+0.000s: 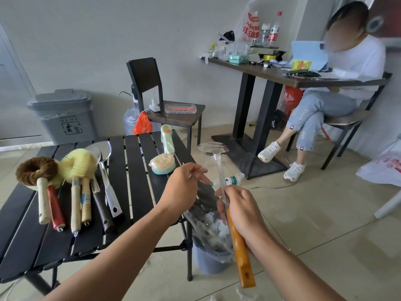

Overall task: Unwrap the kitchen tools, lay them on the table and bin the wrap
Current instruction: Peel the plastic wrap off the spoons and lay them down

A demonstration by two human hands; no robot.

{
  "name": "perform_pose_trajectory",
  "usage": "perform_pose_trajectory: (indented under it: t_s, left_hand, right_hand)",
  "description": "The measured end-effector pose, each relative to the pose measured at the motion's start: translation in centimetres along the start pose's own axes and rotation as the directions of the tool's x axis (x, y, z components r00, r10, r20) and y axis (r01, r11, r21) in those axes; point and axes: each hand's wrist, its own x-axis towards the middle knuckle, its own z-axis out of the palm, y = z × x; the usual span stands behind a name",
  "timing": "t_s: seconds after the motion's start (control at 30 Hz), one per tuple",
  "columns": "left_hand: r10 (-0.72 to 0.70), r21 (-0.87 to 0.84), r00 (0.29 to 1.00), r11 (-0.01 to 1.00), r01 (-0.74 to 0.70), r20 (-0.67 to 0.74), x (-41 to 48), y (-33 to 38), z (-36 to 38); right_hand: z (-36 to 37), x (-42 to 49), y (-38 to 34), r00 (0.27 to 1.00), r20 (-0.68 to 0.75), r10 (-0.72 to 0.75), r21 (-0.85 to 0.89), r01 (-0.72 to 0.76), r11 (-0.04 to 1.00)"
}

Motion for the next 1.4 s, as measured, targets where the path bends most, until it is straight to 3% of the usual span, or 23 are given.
perform_pose_trajectory:
  t_s: [0.17,0.3,0.53,0.8,1.03,1.3,1.4]
  left_hand:
    - [-0.12,-0.132,0.992,0.985,0.112,-0.049,-0.3,0.4,0.3]
    - [0.0,-0.108,0.984,0.994,-0.019,-0.177,-0.2,0.7,0.5]
    - [0.123,-0.089,0.947,0.984,-0.156,-0.296,0.0,-0.1,0.0]
    - [0.099,-0.102,0.933,0.985,-0.142,-0.345,-0.4,0.6,0.0]
    - [-0.039,-0.226,0.988,0.974,0.004,-0.148,0.3,-0.5,-0.8]
    - [-0.112,-0.277,0.99,0.957,0.085,-0.084,0.3,-0.4,0.0]
    - [-0.115,-0.223,0.991,0.97,0.095,-0.075,0.7,0.2,-0.4]
  right_hand:
    - [0.7,-0.6,-0.1,0.997,0.048,-0.057,-0.186,0.065,0.98]
    - [1.0,-0.9,-0.1,0.986,0.076,-0.15,-0.242,0.164,0.956]
    - [0.7,-0.9,0.0,0.986,0.051,-0.157,-0.134,0.163,0.978]
    - [0.0,-0.2,-0.7,0.992,0.046,-0.116,-0.091,0.12,0.989]
    - [-0.5,-0.4,-0.4,0.983,0.071,-0.167,-0.168,0.177,0.97]
    - [0.1,-0.2,-0.2,0.992,0.069,-0.101,0.081,0.096,0.992]
    - [-0.2,0.0,-0.5,0.991,0.102,-0.083,0.137,0.069,0.988]
